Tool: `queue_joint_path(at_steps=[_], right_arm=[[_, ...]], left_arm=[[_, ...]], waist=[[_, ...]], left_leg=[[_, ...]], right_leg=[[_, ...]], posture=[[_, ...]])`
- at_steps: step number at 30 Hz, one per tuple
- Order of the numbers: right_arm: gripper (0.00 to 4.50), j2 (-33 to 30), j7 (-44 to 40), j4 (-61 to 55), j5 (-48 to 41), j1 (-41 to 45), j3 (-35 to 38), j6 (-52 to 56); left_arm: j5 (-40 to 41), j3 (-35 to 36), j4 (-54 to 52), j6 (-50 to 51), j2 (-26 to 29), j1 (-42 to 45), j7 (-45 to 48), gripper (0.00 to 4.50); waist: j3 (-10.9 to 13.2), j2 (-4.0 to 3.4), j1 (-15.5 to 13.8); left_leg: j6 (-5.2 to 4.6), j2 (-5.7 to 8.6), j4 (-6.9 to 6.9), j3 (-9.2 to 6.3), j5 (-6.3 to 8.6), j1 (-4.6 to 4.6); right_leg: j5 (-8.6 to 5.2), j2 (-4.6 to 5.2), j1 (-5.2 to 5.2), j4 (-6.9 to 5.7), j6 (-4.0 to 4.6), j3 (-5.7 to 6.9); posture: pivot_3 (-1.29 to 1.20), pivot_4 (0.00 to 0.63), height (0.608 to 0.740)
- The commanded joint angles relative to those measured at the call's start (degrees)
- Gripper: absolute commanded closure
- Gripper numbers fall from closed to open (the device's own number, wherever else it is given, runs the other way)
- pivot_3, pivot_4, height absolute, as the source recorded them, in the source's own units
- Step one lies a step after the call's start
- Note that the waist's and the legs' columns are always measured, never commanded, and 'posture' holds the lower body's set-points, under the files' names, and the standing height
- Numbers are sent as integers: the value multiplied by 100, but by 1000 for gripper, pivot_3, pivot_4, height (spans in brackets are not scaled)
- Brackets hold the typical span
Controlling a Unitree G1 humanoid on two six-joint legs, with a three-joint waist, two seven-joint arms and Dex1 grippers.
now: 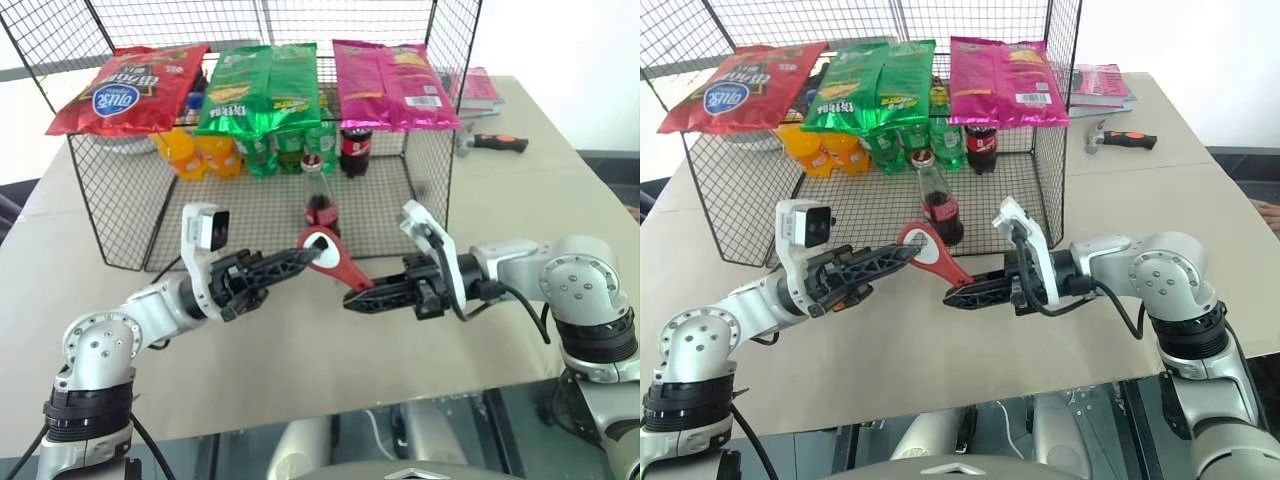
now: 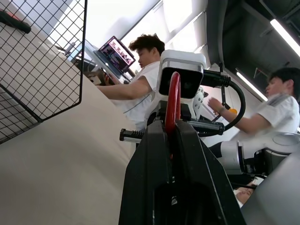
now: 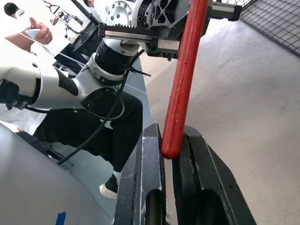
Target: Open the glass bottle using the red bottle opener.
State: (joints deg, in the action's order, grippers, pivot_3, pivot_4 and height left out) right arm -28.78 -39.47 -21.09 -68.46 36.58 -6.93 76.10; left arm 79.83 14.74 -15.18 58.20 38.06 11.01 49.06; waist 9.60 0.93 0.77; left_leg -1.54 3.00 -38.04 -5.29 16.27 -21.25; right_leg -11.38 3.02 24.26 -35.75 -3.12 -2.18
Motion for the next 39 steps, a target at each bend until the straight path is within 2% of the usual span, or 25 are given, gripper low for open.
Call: queue_joint_path(at_steps=[1,8,13,16,18,36,39], right_arm=[[4438,76,-119,-169,-207,132,-68,68],[4438,211,161,-17,173,151,-216,88],[4438,221,12,-99,446,150,-322,-53],[3287,199,-96,-181,512,112,-347,-101],[2310,201,-77,-188,539,102,-352,-104],[2310,487,154,28,287,227,-187,359],[3106,546,233,80,260,239,-150,451]], left_arm=[[-239,-11,-17,-57,71,2,38,4500],[-476,-124,43,-34,66,85,251,4500],[-612,-134,113,-30,41,131,362,4500],[-701,-129,171,-70,21,168,409,4500],[-733,-121,191,-81,12,180,428,4500],[-832,-67,102,-144,-22,59,516,4500],[-860,-70,127,-157,-14,67,540,4500]], waist=[[0,0,0],[0,0,1],[0,0,0],[-1,1,-1],[-1,1,2],[-1,1,2],[-1,1,3]], left_leg=[[0,0,0,0,0,0],[-2,0,0,0,1,0],[1,0,0,0,-1,-5],[4,2,-1,-2,-2,-18],[8,2,-5,-2,-5,-44],[8,1,-5,-3,-5,-57],[8,1,-5,-3,-5,-57]], right_leg=[[0,1,0,0,0,0],[0,0,0,0,0,0],[0,-2,5,0,0,1],[1,-1,17,0,-1,3],[2,-1,44,-4,-1,2],[2,11,57,-5,0,1],[2,10,57,-5,0,1]], posture=[[0,150,740],[0,150,740],[0,150,740],[0,150,740],[0,150,740],[0,150,740],[0,150,740]])
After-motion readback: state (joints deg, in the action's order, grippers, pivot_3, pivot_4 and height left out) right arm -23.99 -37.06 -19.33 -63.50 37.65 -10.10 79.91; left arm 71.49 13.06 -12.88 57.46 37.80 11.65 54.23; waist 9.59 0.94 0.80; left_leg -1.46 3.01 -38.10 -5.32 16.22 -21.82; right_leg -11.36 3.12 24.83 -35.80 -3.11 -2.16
